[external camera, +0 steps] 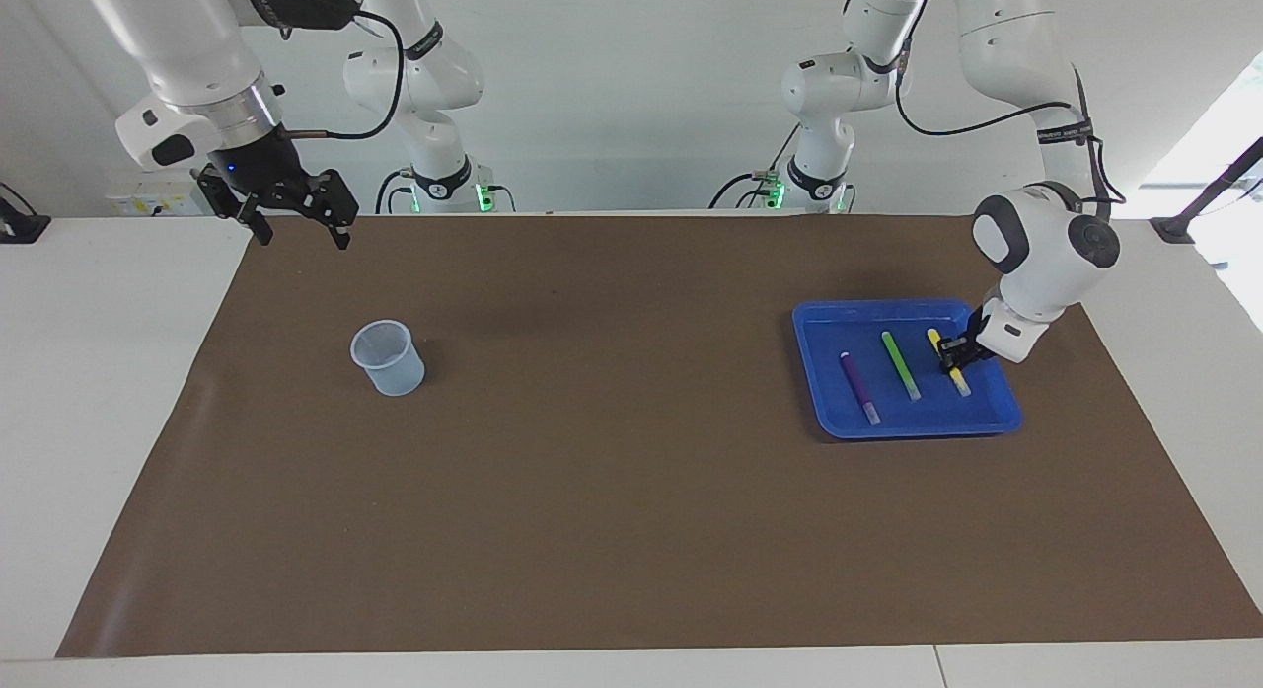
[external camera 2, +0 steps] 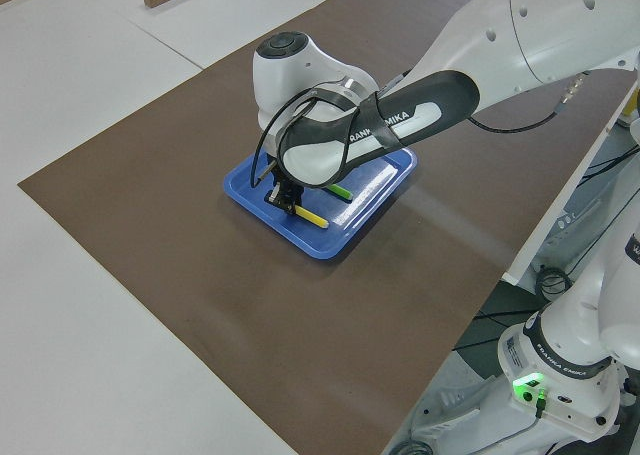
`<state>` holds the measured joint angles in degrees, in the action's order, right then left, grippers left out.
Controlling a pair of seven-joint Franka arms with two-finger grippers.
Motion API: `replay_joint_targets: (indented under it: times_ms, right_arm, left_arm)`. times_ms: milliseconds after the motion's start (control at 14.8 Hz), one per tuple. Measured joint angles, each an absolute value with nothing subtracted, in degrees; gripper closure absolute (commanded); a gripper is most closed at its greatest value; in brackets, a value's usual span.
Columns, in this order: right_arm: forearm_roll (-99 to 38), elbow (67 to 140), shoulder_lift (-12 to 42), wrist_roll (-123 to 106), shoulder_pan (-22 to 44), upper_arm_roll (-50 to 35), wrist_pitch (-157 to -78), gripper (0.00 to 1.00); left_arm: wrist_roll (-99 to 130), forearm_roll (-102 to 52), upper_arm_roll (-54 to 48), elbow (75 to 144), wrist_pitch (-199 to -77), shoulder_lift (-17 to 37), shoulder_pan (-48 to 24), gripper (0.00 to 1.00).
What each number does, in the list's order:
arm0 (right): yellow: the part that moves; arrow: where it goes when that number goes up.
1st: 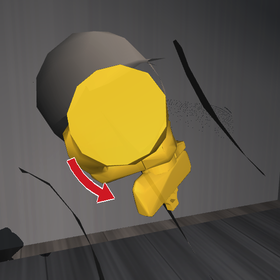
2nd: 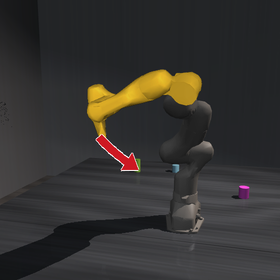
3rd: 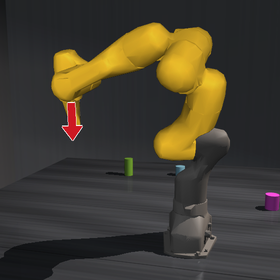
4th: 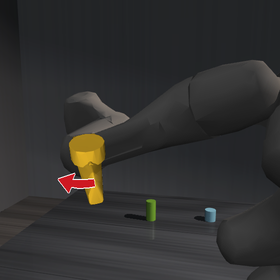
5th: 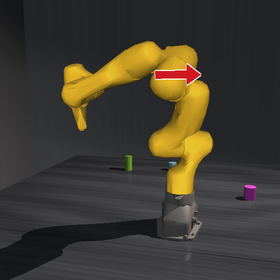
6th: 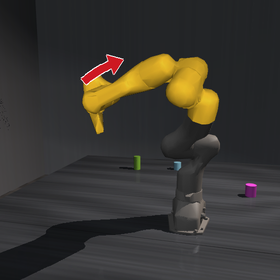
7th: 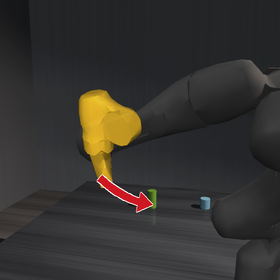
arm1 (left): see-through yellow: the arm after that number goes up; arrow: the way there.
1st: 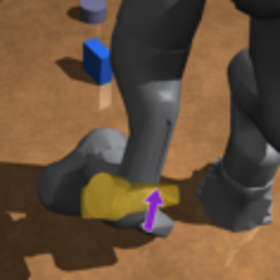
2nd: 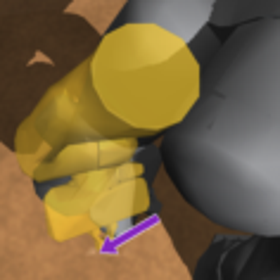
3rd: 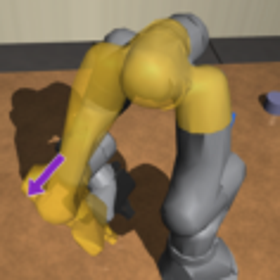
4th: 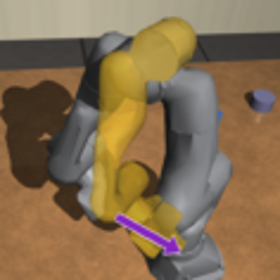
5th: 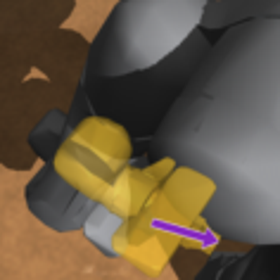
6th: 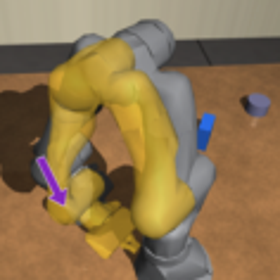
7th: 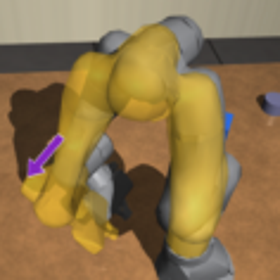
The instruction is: Transfer and insert pens with both arms
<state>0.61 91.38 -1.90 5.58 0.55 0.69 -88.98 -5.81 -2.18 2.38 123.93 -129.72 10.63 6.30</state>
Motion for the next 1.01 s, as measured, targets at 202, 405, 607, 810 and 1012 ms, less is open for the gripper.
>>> replay_joint_targets:
  times_ms: [202,405,607,810,1012]
  right_arm:
    - [0.6,91.4,-1.9,5.6,0.5,0.7,-89.0,0.00]
    - [0.6,91.4,-1.9,5.6,0.4,0.7,-89.0,0.00]
    - [0.6,91.4,-1.9,5.6,0.4,0.7,-89.0,0.00]
    - [0.6,91.4,-1.9,5.6,0.4,0.7,-89.0,0.00]
    - [0.6,91.4,-1.9,5.6,0.4,0.8,-89.0,0.00]
  left_arm:
    - [-4.2,-2.2,2.4,119.3,-123.6,10.6,6.3,1.00]
    - [-2.7,-2.2,2.3,115.3,-118.5,10.6,6.3,1.00]
    - [0.2,-2.5,2.0,111.4,-113.0,10.5,6.2,1.00]
    - [8.4,-5.7,1.4,105.3,-105.2,10.4,4.0,1.00]
    - [20.8,-10.0,1.1,99.7,-99.0,9.9,-0.1,1.00]
